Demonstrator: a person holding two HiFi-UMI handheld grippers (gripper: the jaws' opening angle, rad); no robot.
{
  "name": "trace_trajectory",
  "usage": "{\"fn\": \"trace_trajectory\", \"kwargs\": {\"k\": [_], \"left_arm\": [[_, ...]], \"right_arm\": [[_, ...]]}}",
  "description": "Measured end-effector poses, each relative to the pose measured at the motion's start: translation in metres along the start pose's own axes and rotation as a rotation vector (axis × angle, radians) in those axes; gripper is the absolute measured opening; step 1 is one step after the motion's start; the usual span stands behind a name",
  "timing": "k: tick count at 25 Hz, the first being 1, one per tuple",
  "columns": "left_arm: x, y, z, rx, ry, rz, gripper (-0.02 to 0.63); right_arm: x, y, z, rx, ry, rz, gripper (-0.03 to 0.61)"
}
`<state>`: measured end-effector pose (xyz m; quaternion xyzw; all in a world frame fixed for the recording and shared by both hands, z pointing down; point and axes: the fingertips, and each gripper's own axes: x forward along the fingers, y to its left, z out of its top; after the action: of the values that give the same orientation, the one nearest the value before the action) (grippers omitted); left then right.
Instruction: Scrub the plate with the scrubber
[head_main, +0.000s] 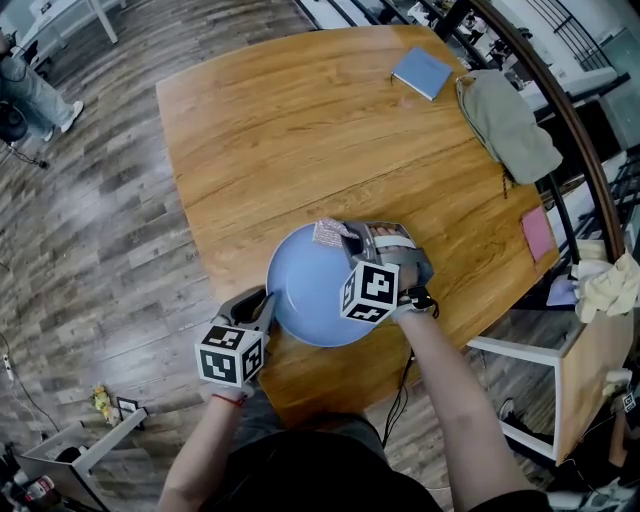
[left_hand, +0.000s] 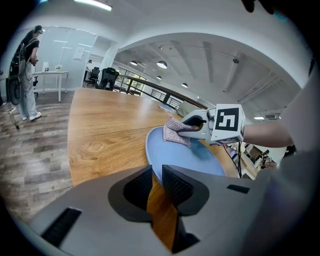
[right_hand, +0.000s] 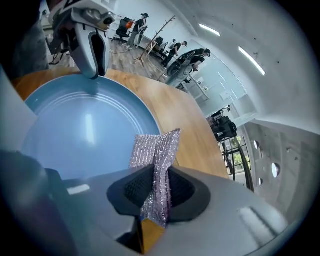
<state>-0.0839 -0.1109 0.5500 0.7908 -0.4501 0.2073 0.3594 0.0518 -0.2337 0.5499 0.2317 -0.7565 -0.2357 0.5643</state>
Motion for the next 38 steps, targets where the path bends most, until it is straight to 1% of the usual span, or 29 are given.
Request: {"fn": "trace_trajectory", "kwargs": {"k": [7, 11, 15, 18, 24, 27, 31, 33, 38], "left_arm": [[0.001, 0.000, -0.001, -0.011, -0.003, 0.007, 0.057], [0.001, 0.000, 0.000, -0.009, 0.000, 0.010, 0.057], [0.002, 0.000, 0.001, -0.014, -0.003, 0.015, 0.057], [0.002, 0.000, 0.001, -0.017, -0.005, 0.017, 0.057], [0.002, -0.002, 0.002, -0.018, -0.007, 0.019, 0.052], [0.002, -0.003, 0.002, -0.021, -0.008, 0.020, 0.051], [0.002, -0.002, 0.001, -0.029, -0.010, 0.018, 0.051], [0.003, -0.002, 0.001, -0.035, -0.010, 0.015, 0.051], [0.003, -0.001, 0.000, -0.045, -0.013, 0.004, 0.049]], "right_arm": [[-0.021, 0.017, -0.030, 0.069, 0.052, 0.071, 0.078], [-0.037, 0.033, -0.037, 0.099, 0.058, 0.117, 0.077], [-0.053, 0.056, -0.037, 0.130, 0.051, 0.186, 0.075], [-0.062, 0.076, -0.030, 0.156, 0.042, 0.249, 0.075], [-0.074, 0.106, -0.012, 0.177, 0.024, 0.362, 0.074], [-0.079, 0.120, 0.003, 0.150, 0.004, 0.411, 0.074], [-0.080, 0.135, 0.027, 0.095, -0.029, 0.458, 0.075], [-0.079, 0.141, 0.037, 0.086, -0.043, 0.478, 0.075], [-0.070, 0.139, 0.054, 0.132, -0.062, 0.506, 0.077]]}}
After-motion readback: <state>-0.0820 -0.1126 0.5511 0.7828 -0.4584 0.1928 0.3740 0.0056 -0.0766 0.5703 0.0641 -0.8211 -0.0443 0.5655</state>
